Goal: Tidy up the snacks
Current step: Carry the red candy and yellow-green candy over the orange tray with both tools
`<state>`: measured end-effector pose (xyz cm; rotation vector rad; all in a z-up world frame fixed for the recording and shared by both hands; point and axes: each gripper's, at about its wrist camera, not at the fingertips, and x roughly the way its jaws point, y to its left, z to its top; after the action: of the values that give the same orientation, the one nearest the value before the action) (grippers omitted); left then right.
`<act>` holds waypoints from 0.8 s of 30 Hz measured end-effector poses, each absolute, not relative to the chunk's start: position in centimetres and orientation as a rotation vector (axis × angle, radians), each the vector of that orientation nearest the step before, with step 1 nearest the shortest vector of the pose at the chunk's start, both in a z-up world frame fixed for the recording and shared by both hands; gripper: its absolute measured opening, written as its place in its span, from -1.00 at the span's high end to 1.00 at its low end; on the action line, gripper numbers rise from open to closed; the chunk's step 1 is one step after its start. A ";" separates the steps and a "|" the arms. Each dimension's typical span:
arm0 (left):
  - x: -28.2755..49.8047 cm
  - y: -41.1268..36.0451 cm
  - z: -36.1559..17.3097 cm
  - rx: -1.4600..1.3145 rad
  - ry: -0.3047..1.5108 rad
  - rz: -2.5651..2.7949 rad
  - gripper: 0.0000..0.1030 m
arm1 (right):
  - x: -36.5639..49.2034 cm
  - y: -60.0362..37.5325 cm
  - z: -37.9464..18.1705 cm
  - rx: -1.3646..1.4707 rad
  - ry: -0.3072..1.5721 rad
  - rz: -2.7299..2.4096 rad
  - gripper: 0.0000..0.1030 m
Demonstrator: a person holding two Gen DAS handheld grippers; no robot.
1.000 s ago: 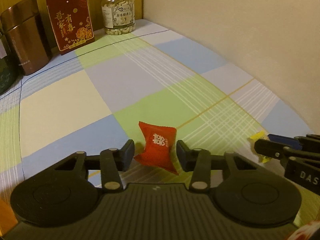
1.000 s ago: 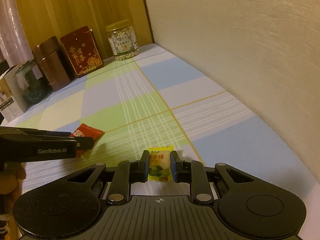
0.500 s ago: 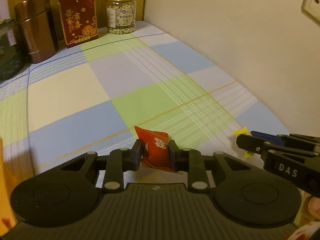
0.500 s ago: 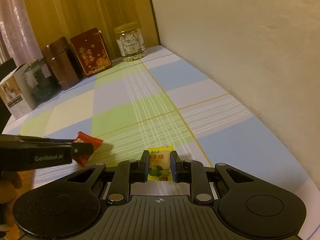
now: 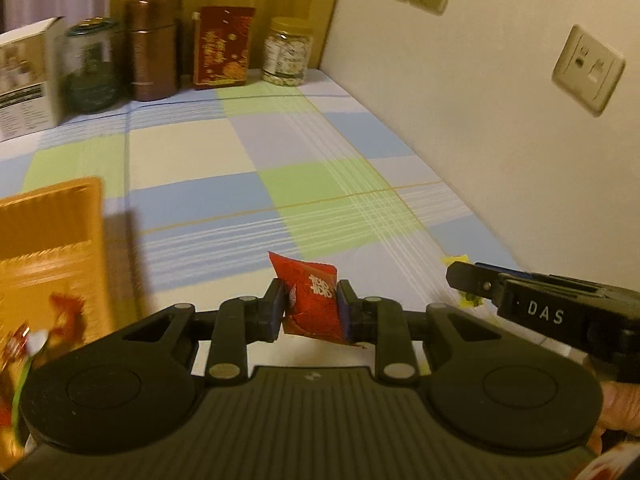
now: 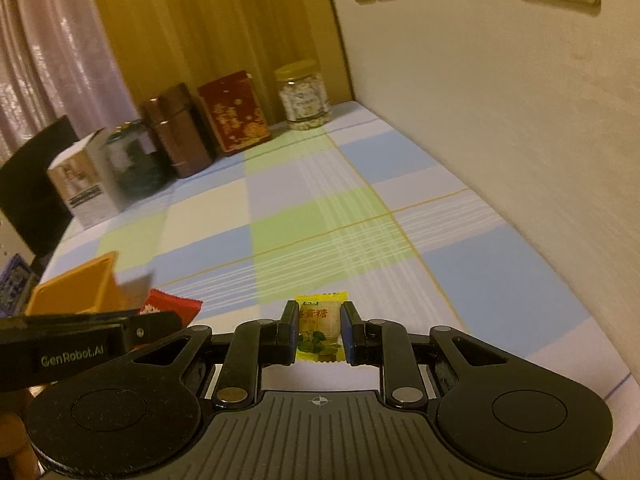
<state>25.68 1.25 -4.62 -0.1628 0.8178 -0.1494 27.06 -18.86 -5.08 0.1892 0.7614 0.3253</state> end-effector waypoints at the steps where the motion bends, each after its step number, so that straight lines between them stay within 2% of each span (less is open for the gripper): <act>1: 24.6 1.5 -4.2 -0.173 0.811 -0.140 0.53 | 26.6 -18.7 -4.7 0.187 0.760 0.334 0.57; 14: 14.8 4.2 0.2 -0.230 0.721 -0.055 0.53 | 19.2 -15.5 -1.6 0.158 0.745 0.437 0.57; 24: 9.8 6.1 1.2 -0.261 0.692 -0.006 0.53 | 15.1 -13.5 -1.3 0.128 0.749 0.491 0.57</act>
<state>9.75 6.13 1.15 -0.2606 0.6919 -0.0063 15.06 -13.52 -1.27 0.1277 0.7489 0.4906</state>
